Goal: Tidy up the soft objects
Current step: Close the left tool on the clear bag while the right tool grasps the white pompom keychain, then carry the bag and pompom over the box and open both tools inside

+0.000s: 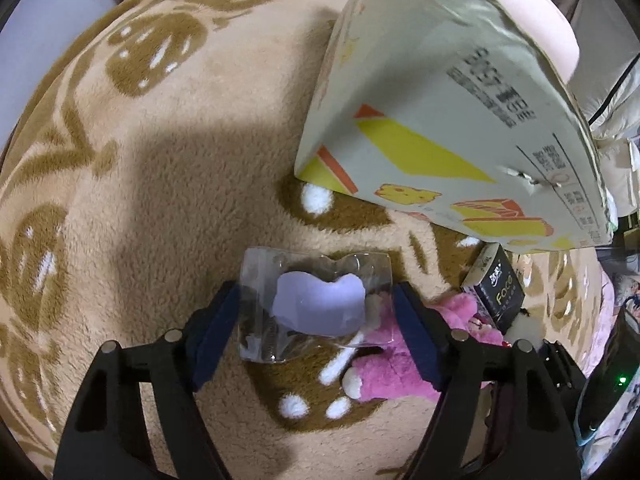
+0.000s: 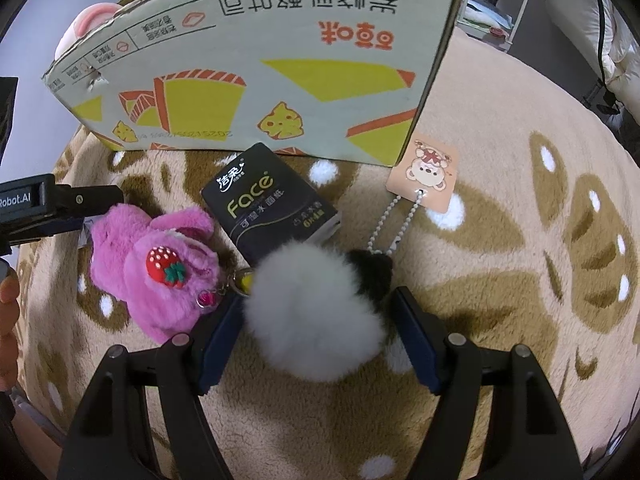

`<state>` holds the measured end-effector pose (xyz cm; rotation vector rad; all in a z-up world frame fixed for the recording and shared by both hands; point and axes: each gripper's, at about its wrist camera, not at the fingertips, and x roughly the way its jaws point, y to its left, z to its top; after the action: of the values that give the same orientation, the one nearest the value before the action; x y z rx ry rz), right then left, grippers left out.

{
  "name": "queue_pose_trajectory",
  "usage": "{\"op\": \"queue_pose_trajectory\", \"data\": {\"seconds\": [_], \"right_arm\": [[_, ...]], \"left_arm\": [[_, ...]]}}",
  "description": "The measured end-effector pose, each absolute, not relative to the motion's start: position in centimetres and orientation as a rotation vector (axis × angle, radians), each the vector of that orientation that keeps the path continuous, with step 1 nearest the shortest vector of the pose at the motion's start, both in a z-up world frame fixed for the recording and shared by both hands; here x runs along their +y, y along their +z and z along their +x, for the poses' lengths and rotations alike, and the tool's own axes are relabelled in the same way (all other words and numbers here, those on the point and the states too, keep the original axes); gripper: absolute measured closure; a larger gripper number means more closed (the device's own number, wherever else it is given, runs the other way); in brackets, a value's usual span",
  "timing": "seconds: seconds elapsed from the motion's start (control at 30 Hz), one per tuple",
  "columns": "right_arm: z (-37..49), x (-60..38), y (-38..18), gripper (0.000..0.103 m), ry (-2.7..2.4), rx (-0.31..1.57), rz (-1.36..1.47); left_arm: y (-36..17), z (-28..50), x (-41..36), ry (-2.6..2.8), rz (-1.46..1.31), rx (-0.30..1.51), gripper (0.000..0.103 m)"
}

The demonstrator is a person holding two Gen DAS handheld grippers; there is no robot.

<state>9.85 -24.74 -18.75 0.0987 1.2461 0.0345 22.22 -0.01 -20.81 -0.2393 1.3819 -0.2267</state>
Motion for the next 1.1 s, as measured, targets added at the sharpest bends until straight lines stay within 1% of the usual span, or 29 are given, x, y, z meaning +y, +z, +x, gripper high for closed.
{"op": "queue_pose_trajectory", "data": {"seconds": [0.03,0.1,0.2,0.3,0.33,0.37,0.5,0.77,1.1], "right_arm": [[9.9,-24.7,-18.7,0.025,0.035,1.247,0.099],[10.0,-24.7,-18.7,0.028,0.042,1.250,0.105],[9.8,-24.9,-18.5,0.037,0.055,1.252,0.116],[9.6,-24.6,-18.3,0.053,0.084,1.257,0.132],[9.5,-24.4,-18.2,0.060,0.099,1.260,0.137],[9.3,-24.3,-18.1,0.064,0.105,1.257,0.139],[9.0,-24.2,-17.7,0.066,0.119,1.247,0.163],[7.9,-24.7,-15.5,0.066,0.105,1.192,0.157],[6.8,-27.2,-12.5,0.066,0.073,1.103,0.212]], "left_arm": [[-20.8,22.1,0.0,-0.226,-0.240,1.381,0.027],[-20.8,21.9,0.0,-0.221,-0.220,1.374,0.027],[-20.6,21.5,-0.4,-0.209,-0.193,1.358,0.027],[-20.0,20.5,-1.5,-0.199,-0.193,1.349,0.028],[-20.0,20.3,-1.5,-0.194,-0.193,1.345,0.028],[-19.9,20.2,-1.5,-0.190,-0.192,1.341,0.028],[-19.3,19.1,-2.2,-0.171,-0.175,1.324,0.028],[-17.5,17.2,-3.4,-0.120,-0.021,1.248,0.028],[-13.7,14.3,-3.4,-0.064,0.039,1.176,0.028]]}}
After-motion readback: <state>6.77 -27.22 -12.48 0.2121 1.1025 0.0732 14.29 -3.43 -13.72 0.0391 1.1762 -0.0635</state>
